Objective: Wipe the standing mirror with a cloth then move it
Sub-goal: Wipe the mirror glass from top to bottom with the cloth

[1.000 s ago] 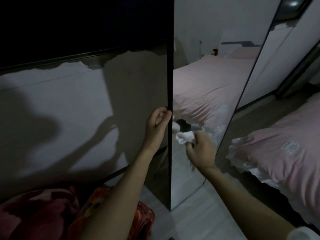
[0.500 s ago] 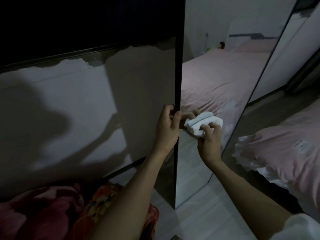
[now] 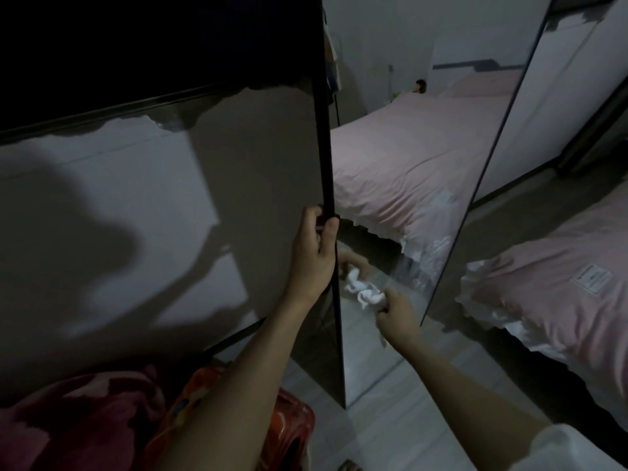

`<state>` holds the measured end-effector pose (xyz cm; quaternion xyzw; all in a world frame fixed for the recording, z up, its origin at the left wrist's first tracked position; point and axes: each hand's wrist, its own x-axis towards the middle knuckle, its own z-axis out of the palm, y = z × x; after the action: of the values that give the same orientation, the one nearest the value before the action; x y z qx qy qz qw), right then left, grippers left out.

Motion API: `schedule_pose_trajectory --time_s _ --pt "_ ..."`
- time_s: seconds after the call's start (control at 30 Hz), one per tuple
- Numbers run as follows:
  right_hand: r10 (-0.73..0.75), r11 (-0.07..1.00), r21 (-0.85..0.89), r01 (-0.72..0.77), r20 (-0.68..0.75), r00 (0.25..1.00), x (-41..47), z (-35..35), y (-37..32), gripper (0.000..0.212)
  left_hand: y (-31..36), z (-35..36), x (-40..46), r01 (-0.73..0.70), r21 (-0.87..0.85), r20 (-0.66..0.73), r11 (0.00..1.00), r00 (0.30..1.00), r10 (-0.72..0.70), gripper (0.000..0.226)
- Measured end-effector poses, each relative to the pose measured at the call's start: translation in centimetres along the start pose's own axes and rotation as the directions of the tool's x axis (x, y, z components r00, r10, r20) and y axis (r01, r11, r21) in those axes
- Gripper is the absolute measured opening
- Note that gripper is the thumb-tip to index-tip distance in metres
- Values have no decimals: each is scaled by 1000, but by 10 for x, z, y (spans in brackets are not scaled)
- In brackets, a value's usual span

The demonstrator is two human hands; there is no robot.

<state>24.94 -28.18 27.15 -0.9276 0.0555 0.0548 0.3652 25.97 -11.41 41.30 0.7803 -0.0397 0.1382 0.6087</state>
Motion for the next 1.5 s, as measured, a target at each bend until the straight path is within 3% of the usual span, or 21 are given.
schedule_pose_trajectory --time_s 0.17,0.3,0.4,0.53,0.6,0.67,0.83,0.93,1.03,1.1,1.13,1.27,1.4,1.5 --pt "-67 996 36 86 -371 926 -3 -46 -55 10 0 1 5 0 -6 10 1000 1000 0 4" --pt "-284 893 104 439 -625 727 1 -73 -106 23 0 0 6 -1 -92 60 996 998 6 14" --pt "-426 795 42 605 -671 607 -3 -81 -132 20 1 -1 6 7 -148 113 989 994 10 17" --pt "-601 744 -157 650 -584 546 -4 -61 -131 29 0 0 4 122 -300 173 946 982 -72 24" --pt "-641 736 -220 640 -529 556 -6 -48 -110 35 -1 -2 5 167 -339 166 926 979 -115 21" --pt "-653 748 -235 621 -425 627 -10 -34 -84 40 -4 -4 6 200 -364 177 910 974 -143 22" --pt "-638 760 -298 577 -175 750 -15 -6 -40 23 -9 -10 7 234 -381 174 894 968 -180 23" --pt "-505 847 -217 486 -42 862 -14 7 -22 26 -9 -12 6 180 -311 127 933 981 -147 16" --pt "-350 934 -112 339 -97 932 -12 0 -18 16 -8 -8 2 95 -240 60 966 995 -82 15" --pt "-294 956 -73 284 -234 927 -7 -17 -28 10 -7 -1 2 67 -198 36 978 998 -61 10" --pt "-272 962 -62 266 -327 905 -3 -30 -35 11 -8 4 3 40 -166 -2 985 999 -41 18" --pt "-225 967 -54 250 -642 733 25 -79 -64 22 -10 26 2 -65 5 -133 998 989 65 48" --pt "-166 958 22 285 -768 618 48 -118 -84 25 -2 40 -2 -71 -6 -185 997 980 69 41" --pt "-178 962 14 273 -726 664 62 -123 -80 24 -3 45 -1 -65 -1 -224 998 973 63 41"
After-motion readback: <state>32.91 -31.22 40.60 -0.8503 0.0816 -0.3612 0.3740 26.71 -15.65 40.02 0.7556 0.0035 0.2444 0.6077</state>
